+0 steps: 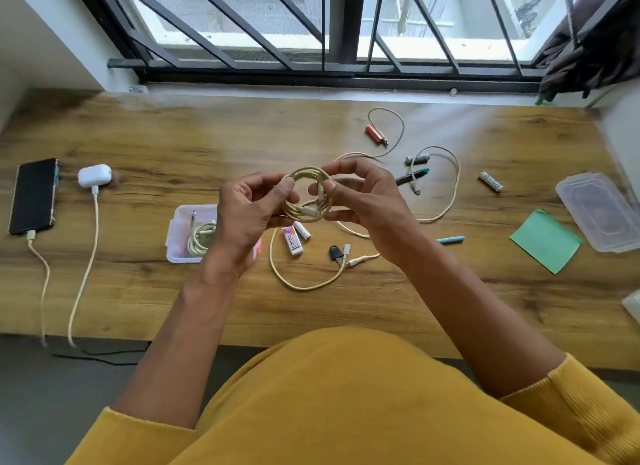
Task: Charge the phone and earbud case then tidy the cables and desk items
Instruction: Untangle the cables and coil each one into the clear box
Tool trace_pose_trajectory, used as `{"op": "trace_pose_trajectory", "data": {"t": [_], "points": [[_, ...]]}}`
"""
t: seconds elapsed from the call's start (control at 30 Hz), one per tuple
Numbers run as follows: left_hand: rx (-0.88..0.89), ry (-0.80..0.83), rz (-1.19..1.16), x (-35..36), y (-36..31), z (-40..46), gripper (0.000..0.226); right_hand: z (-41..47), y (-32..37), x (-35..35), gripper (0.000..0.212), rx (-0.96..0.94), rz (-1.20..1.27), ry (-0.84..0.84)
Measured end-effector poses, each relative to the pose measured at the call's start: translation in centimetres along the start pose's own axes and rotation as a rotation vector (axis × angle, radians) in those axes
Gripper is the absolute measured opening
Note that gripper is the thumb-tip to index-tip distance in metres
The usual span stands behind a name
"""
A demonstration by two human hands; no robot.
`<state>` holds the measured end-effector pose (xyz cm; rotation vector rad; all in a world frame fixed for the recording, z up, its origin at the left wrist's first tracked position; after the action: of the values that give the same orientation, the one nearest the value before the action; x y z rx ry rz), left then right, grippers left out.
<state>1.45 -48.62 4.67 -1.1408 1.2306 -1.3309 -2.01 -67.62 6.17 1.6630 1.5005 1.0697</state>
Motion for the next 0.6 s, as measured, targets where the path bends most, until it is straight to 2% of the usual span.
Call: {"op": "trace_pose_trajectory", "data": {"t": [0.37,0.5,0.6], "points": [[-0.08,-0.094,0.02,-9.3,1.4,-0.8,0.016,3.9,-1.1,7.7,0.028,0.055,-0.126,0.025],[-0.109,-0.13,0.062,-12.9,2.0,-0.7,0.004,5.9,-1.5,11.0,0.024,0.036,-0.195,0.054],[-0.134,-0.122,0.126,-15.0,2.8,-0.6,0.005,7.4,-2.2,12.8,0.02,0.021,-0.298,0.048]]}}
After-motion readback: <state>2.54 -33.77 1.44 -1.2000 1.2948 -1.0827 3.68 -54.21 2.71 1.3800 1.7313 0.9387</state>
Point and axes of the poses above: each hand's wrist, its own z-axis towards the middle knuckle, its own x-axis out of the palm, y = z × x, the point moved 8 cm from there along z, towards the middle knuckle, and after that the axes turned 14 degrees about x, right-handed, at the moved point
